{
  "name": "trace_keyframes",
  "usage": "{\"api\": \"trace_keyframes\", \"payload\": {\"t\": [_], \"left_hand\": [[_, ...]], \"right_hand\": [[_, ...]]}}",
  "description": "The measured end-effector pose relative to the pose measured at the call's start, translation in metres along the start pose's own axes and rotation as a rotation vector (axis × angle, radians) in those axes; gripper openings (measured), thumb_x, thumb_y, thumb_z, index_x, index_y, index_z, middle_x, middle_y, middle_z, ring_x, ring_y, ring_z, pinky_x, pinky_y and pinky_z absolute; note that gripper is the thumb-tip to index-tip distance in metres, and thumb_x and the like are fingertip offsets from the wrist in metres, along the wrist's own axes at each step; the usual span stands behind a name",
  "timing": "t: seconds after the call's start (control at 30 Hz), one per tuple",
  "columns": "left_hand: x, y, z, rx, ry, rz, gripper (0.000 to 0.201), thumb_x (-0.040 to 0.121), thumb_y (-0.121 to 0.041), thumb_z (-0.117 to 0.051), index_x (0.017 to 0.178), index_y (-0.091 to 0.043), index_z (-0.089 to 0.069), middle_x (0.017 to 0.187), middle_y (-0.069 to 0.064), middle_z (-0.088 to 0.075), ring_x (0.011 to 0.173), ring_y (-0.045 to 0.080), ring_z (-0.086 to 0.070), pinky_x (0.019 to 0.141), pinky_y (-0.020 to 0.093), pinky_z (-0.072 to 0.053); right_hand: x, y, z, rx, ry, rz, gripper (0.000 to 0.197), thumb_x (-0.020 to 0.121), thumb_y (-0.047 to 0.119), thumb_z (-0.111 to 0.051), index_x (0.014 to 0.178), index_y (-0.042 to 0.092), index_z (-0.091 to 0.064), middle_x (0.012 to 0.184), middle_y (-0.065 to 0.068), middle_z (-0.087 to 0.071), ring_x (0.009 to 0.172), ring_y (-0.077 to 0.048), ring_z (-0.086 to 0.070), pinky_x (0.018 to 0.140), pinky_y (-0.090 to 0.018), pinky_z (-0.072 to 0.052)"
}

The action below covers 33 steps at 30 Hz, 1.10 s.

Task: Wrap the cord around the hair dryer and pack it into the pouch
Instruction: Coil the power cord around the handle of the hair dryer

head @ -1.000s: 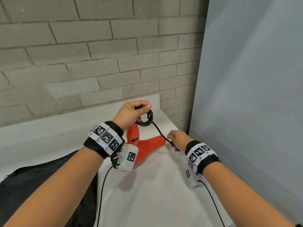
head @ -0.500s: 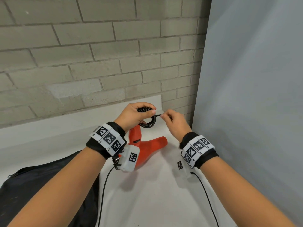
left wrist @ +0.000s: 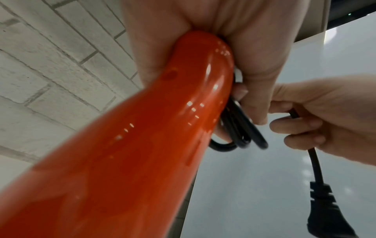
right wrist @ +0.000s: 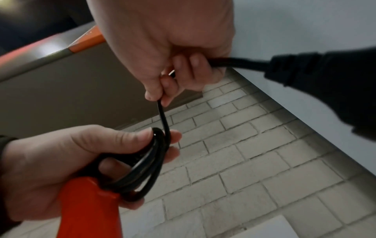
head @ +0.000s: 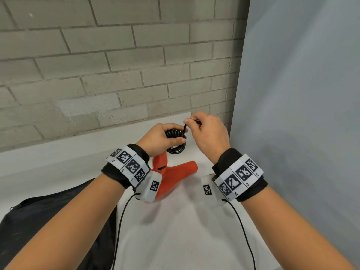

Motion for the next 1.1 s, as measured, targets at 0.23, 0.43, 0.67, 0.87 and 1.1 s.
{"api": "trace_keyframes", "payload": {"t": [0.23, 0.43, 0.67, 0.87, 1.1], "left_hand": [[0.001, 0.002, -0.002, -0.032, -0.122, 0.073, 0.019, 0.087, -0.024, -0.058, 0.094, -0.01, -0.069, 0.07, -0.005, -0.062, 0.042, -0.004, -0.048, 0.049, 0.009, -0.036], [0.004, 0.002, 0.001, -0.05, -0.164, 0.111, 0.018, 0.089, -0.024, -0.055, 0.09, -0.01, -0.068, 0.074, -0.003, -0.064, 0.038, -0.001, -0.045, 0.045, 0.009, -0.038], [0.004, 0.0, -0.001, -0.103, -0.244, 0.113, 0.013, 0.09, -0.018, -0.053, 0.097, -0.014, -0.063, 0.076, -0.007, -0.058, 0.049, 0.006, -0.048, 0.044, 0.007, -0.039], [0.007, 0.0, -0.001, -0.082, -0.238, 0.076, 0.014, 0.09, -0.018, -0.053, 0.097, -0.015, -0.065, 0.081, -0.01, -0.061, 0.059, 0.001, -0.055, 0.054, 0.002, -0.041], [0.007, -0.003, -0.004, -0.112, -0.199, 0.08, 0.02, 0.089, -0.017, -0.053, 0.099, -0.006, -0.067, 0.096, 0.006, -0.066, 0.085, 0.011, -0.059, 0.081, 0.021, -0.042]], "right_hand": [[-0.008, -0.036, 0.001, 0.096, 0.131, 0.015, 0.021, 0.095, 0.023, -0.046, 0.089, 0.009, -0.06, 0.061, 0.003, -0.053, 0.056, -0.011, -0.047, 0.054, -0.027, -0.036], [-0.027, -0.094, -0.018, -0.013, 0.459, -0.155, 0.015, 0.091, 0.002, -0.045, 0.086, 0.011, -0.056, 0.087, -0.002, -0.052, 0.072, -0.014, -0.051, 0.068, -0.017, -0.045], [-0.032, -0.092, -0.014, 0.202, 0.382, -0.256, 0.021, 0.086, -0.005, -0.051, 0.078, 0.014, -0.05, 0.073, -0.001, -0.054, 0.066, -0.014, -0.06, 0.057, -0.007, -0.044], [-0.026, -0.035, -0.006, 0.567, 0.118, -0.108, 0.033, 0.081, -0.004, -0.06, 0.073, 0.026, -0.049, 0.08, 0.003, -0.059, 0.078, -0.019, -0.062, 0.077, -0.03, -0.054], [-0.027, -0.013, -0.03, 0.562, 0.044, -0.07, 0.024, 0.076, 0.004, -0.069, 0.077, 0.022, -0.052, 0.072, 0.012, -0.055, 0.065, 0.004, -0.053, 0.066, -0.009, -0.046]]}}
Point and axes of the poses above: each hand's wrist, its own x-axis towards the middle knuckle, its own z-axis out of the back of the hand, y = z × x, the point moved 2 cm from there along x, towards the middle knuckle
